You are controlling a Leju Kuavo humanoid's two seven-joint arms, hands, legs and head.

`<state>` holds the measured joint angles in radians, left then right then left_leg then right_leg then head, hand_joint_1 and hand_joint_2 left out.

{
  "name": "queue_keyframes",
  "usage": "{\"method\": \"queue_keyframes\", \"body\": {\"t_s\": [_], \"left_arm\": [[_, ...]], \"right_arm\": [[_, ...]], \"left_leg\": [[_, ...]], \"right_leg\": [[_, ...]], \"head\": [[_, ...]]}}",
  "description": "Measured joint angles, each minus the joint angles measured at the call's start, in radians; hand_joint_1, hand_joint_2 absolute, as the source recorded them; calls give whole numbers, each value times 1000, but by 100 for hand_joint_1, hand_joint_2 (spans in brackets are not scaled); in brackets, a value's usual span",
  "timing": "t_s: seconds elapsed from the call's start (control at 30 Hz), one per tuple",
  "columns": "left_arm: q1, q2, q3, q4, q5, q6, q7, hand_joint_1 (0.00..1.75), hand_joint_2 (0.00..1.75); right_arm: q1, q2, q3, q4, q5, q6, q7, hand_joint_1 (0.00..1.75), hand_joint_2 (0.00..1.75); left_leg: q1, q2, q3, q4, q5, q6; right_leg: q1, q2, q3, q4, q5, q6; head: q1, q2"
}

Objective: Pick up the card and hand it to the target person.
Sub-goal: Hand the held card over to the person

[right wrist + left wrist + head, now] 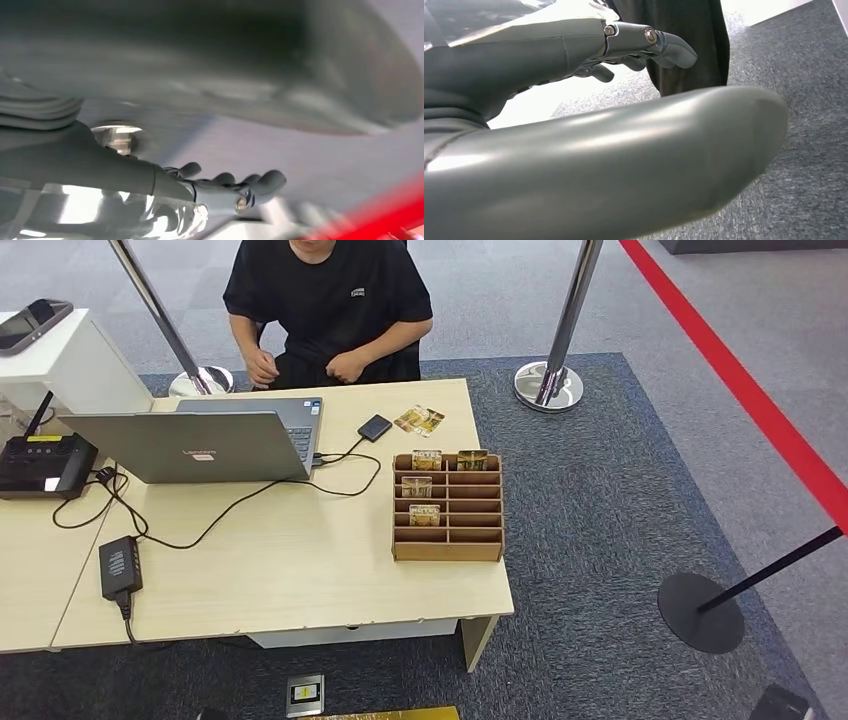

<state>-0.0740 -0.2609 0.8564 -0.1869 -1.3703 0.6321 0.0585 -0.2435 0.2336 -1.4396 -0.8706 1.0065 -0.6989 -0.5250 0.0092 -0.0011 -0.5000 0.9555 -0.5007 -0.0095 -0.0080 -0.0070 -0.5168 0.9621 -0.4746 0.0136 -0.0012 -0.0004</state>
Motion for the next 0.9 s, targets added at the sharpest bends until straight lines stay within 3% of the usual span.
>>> {"method": "queue_keyframes", "body": {"t_s": [0.27, 0.43, 0.53, 0.77, 0.9], "left_arm": [[-3, 0, 4, 0, 6, 1, -17, 0, 0], [-3, 0, 10, 0, 13, 2, -28, 0, 0], [-3, 1, 11, 0, 15, 2, -31, 0, 0], [-3, 5, 12, 0, 6, 0, -38, 0, 0], [-3, 6, 12, 0, 7, -1, -39, 0, 0]], "right_arm": [[47, -42, -41, 246, 375, 0, 328, 0, 0], [68, -67, -38, 442, 487, 17, 501, 0, 0], [73, -74, -36, 524, 520, 91, 552, 0, 0], [78, -73, 0, 622, 558, 387, 610, 0, 0], [78, -66, 60, 642, 564, 455, 606, 0, 0]], "left_leg": [[0, 1, 0, 0, 0, 0], [0, 1, 0, 0, 0, 0], [0, 1, 0, 0, 0, 0], [0, 1, 0, 0, 0, 0], [0, 1, 0, 0, 0, 0]], "right_leg": [[0, 0, 0, 0, 0, 0], [0, 0, 0, 0, 0, 0], [0, 0, 0, 0, 0, 0], [0, 0, 0, 0, 0, 0], [0, 0, 0, 0, 0, 0]], "head": [[0, 0], [0, 0], [0, 0], [0, 0], [0, 0]]}}
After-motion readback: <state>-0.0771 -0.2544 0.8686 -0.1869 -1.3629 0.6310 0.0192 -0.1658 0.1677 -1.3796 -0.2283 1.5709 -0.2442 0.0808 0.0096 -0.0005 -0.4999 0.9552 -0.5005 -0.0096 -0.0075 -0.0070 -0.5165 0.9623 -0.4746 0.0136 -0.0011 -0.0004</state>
